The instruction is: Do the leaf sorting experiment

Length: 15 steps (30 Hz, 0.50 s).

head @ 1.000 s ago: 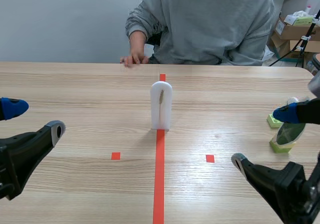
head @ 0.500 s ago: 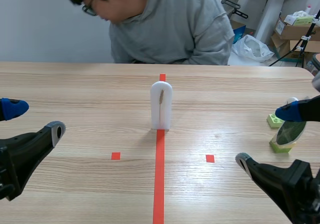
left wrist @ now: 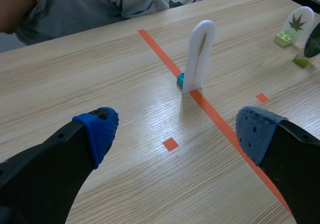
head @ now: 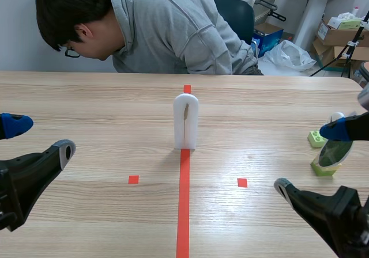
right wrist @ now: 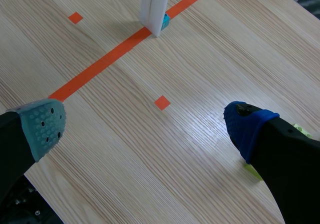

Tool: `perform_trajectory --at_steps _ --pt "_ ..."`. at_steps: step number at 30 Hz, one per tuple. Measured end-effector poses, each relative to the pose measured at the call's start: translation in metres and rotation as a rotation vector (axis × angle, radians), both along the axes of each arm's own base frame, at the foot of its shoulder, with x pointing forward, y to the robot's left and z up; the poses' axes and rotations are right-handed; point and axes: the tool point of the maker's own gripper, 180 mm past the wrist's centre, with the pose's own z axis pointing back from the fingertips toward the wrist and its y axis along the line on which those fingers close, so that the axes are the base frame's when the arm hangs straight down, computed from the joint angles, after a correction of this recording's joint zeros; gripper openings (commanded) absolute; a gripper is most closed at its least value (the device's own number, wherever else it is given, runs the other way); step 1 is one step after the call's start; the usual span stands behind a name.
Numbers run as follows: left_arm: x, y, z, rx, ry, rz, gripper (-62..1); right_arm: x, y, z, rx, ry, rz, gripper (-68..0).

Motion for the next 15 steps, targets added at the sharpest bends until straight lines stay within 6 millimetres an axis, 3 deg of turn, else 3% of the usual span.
perform_trajectory --at_steps 15 --pt "-0.0015 0.0007 -0.0060 0.018 0.030 -0.001 -9.9 -0.0002 -0.0014 -0.0018 -0.017 0.001 0.001 0.4"
